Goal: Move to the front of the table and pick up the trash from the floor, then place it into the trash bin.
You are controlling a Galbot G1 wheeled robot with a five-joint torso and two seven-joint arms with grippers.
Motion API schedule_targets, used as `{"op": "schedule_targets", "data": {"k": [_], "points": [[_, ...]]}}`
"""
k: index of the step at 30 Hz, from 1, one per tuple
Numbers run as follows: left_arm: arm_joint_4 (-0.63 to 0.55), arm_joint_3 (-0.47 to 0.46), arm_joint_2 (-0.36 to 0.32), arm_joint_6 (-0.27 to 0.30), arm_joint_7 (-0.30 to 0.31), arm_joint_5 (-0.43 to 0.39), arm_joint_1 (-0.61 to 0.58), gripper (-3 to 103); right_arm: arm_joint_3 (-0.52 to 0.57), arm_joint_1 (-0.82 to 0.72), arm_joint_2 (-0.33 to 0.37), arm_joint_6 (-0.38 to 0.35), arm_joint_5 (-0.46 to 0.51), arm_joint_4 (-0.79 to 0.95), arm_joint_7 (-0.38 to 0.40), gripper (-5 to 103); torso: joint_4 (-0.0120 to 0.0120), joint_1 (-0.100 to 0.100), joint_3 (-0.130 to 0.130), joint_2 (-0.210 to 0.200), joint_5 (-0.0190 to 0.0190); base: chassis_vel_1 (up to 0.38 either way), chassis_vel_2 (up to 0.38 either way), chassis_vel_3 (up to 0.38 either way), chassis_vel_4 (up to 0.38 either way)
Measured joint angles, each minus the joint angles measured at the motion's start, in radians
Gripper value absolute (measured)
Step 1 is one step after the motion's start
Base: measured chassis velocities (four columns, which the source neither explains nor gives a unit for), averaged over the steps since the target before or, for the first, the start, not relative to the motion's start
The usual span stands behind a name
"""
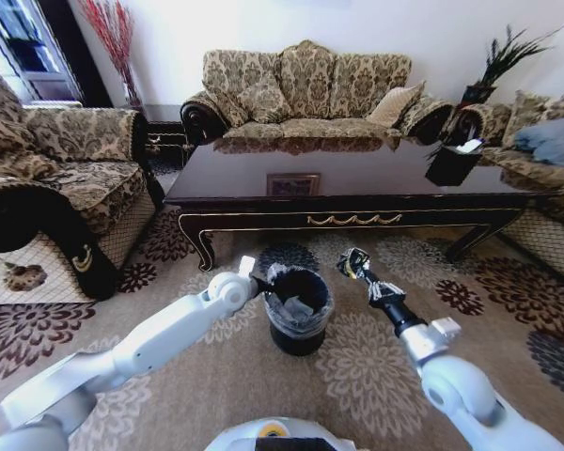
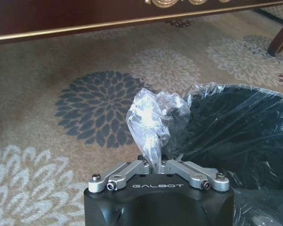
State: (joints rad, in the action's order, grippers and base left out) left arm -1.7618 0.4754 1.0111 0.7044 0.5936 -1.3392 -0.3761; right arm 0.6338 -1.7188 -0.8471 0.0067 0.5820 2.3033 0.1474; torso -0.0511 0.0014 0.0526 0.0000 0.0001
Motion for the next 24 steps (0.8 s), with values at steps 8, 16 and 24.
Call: {"op": "schedule_targets", "data": {"k": [8, 16, 24], "points": [[0.012, 0.029, 0.046, -0.002, 0.027, -0.003, 0.001, 3, -0.041, -0.071, -0.028, 0.025, -0.088, 0.013, -0.015, 0, -0.0003, 0.000, 0.000, 0.000, 0.0000, 0.000, 0.000, 0.000, 0.000], [-0.024, 0.049, 0.043, -0.002, 0.039, -0.011, 0.005, 3, -0.054, -0.083, -0.024, 0.025, -0.106, 0.011, -0.021, 0, -0.0001, 0.000, 0.000, 0.000, -0.0001, 0.000, 0.000, 0.000, 0.000], [-0.040, 0.076, 0.028, -0.002, 0.047, -0.014, 0.011, 3, -0.077, -0.085, -0.020, 0.022, -0.134, 0.006, -0.033, -3, 0.0000, 0.000, 0.000, 0.000, -0.0001, 0.000, 0.000, 0.000, 0.000]]}}
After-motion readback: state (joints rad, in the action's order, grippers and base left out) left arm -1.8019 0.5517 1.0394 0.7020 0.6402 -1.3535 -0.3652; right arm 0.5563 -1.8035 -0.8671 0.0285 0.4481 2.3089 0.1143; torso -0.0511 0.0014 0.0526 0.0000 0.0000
